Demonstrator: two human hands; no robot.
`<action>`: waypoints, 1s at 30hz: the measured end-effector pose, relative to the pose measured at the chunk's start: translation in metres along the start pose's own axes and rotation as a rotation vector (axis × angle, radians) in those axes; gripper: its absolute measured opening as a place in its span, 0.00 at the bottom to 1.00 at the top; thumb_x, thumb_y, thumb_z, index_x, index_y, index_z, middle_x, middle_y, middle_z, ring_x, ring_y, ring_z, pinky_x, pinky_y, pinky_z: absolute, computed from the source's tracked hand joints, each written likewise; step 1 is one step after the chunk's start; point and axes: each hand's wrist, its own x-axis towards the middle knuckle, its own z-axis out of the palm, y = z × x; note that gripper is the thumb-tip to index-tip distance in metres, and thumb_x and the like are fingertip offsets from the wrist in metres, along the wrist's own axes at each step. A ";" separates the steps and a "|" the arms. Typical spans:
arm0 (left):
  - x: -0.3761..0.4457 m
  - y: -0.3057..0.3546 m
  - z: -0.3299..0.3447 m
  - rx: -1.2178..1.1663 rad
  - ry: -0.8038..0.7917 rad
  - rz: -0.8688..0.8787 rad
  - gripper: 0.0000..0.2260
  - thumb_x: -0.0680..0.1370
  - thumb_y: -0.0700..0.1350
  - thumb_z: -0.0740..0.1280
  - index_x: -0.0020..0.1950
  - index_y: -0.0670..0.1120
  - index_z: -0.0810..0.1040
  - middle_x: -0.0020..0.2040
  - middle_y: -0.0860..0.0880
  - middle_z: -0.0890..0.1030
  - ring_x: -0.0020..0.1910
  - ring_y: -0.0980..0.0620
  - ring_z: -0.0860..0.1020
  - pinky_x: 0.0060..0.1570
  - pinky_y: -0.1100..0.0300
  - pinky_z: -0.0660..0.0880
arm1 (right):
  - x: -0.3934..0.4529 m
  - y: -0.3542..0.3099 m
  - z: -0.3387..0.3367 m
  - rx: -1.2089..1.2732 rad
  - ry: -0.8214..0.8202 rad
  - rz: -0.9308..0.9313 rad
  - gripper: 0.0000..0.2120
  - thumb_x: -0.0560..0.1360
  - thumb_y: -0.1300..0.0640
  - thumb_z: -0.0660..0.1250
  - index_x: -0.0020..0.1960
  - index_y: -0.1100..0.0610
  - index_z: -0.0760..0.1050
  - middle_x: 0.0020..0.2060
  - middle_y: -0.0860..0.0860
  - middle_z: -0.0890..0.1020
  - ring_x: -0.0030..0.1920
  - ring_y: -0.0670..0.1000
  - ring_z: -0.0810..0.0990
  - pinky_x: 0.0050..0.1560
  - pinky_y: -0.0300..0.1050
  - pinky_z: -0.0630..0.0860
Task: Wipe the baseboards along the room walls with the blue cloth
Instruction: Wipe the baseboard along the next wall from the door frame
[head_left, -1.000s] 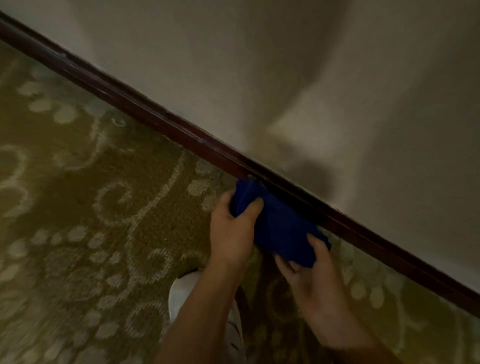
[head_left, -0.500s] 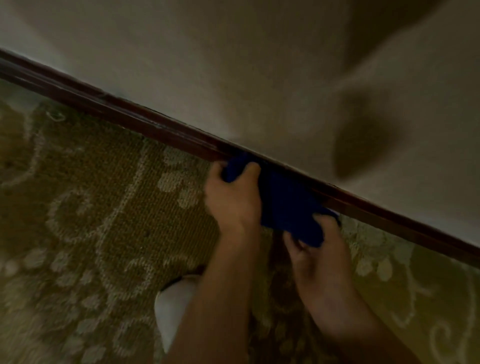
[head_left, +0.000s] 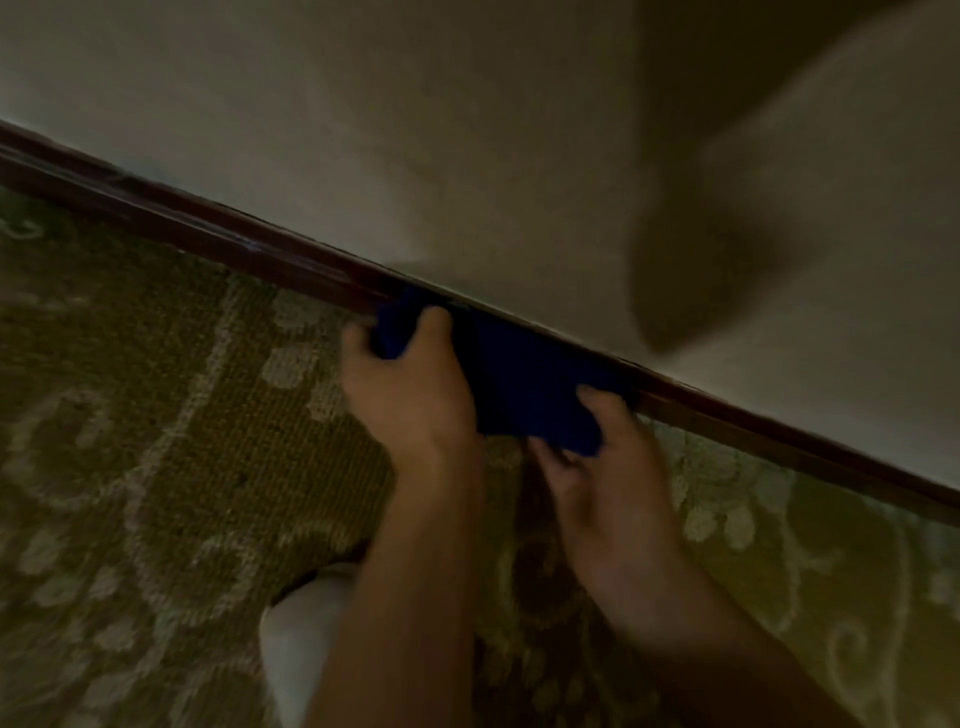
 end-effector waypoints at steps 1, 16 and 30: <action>-0.014 -0.014 0.008 0.019 -0.055 -0.048 0.06 0.75 0.41 0.71 0.46 0.51 0.76 0.48 0.47 0.83 0.49 0.45 0.82 0.57 0.43 0.80 | 0.004 -0.011 -0.011 0.050 0.042 -0.054 0.17 0.77 0.57 0.67 0.66 0.57 0.74 0.58 0.55 0.83 0.57 0.53 0.83 0.44 0.42 0.81; 0.034 0.012 -0.053 -0.323 0.075 -0.270 0.19 0.75 0.45 0.72 0.64 0.47 0.75 0.59 0.45 0.82 0.54 0.45 0.83 0.56 0.45 0.81 | -0.009 0.065 0.065 -0.457 -0.044 -0.077 0.20 0.78 0.57 0.67 0.69 0.54 0.68 0.53 0.52 0.77 0.48 0.51 0.78 0.34 0.40 0.76; 0.080 0.076 -0.059 -0.078 0.100 0.110 0.05 0.77 0.41 0.69 0.43 0.47 0.74 0.45 0.43 0.83 0.48 0.40 0.84 0.48 0.43 0.83 | -0.030 0.075 0.090 -0.408 -0.346 0.196 0.05 0.77 0.61 0.61 0.50 0.58 0.75 0.49 0.58 0.77 0.44 0.53 0.75 0.37 0.41 0.72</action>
